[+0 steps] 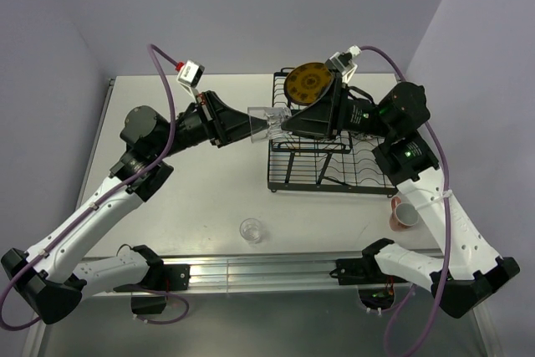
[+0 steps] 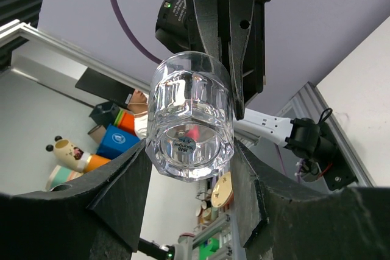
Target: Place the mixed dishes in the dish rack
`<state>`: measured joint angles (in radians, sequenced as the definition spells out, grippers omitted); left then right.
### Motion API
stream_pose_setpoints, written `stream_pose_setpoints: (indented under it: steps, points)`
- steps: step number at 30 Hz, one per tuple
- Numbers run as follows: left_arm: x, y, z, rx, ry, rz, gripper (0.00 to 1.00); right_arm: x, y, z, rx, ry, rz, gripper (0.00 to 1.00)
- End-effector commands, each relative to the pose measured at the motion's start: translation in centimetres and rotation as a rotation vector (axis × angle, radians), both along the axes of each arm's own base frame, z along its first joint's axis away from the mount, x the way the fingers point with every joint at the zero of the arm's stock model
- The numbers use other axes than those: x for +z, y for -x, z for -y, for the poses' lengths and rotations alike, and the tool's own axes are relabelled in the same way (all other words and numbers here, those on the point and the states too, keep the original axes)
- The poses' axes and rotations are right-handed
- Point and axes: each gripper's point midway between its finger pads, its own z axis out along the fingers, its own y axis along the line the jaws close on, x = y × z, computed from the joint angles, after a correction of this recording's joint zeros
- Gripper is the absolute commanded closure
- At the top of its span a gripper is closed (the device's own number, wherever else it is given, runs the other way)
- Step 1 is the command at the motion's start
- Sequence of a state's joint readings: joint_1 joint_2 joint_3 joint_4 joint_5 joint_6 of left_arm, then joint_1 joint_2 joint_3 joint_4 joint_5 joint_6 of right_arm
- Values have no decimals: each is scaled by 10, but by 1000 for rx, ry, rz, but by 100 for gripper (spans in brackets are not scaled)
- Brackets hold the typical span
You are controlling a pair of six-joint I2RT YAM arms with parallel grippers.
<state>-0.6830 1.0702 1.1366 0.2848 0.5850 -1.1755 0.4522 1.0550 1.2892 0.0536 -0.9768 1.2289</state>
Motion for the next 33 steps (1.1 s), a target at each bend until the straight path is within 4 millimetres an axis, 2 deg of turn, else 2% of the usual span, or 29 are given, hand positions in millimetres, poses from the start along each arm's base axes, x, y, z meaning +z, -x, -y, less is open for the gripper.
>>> stream_pose_setpoints:
  steps: [1, 2, 25, 26, 29, 30, 32, 33]
  points:
    - [6, 18, -3, -60, 27, 36, 100, 23, 10, 6, -2, -73, 82, 91]
    - [5, 18, -3, -60, 29, 31, 100, 23, 10, 6, 0, -72, 80, 100]
    - [1, 16, -6, -31, 30, -4, 99, 28, 21, 11, 7, -76, 106, 100]
    - [1, 16, -7, -31, 32, -6, 97, 28, 21, 11, 7, -76, 107, 100]
    - [0, 13, -6, -21, 35, -15, 77, 27, 22, 11, 7, -72, 108, 100]
    - [1, 14, -7, -24, 36, -15, 68, 26, 22, 11, 5, -71, 107, 100]
    - [2, 14, -6, -28, 37, -9, 56, 24, 22, 12, -4, -66, 104, 100]
    - [2, 15, -6, -31, 38, -6, 45, 23, 21, 13, -6, -64, 104, 100]
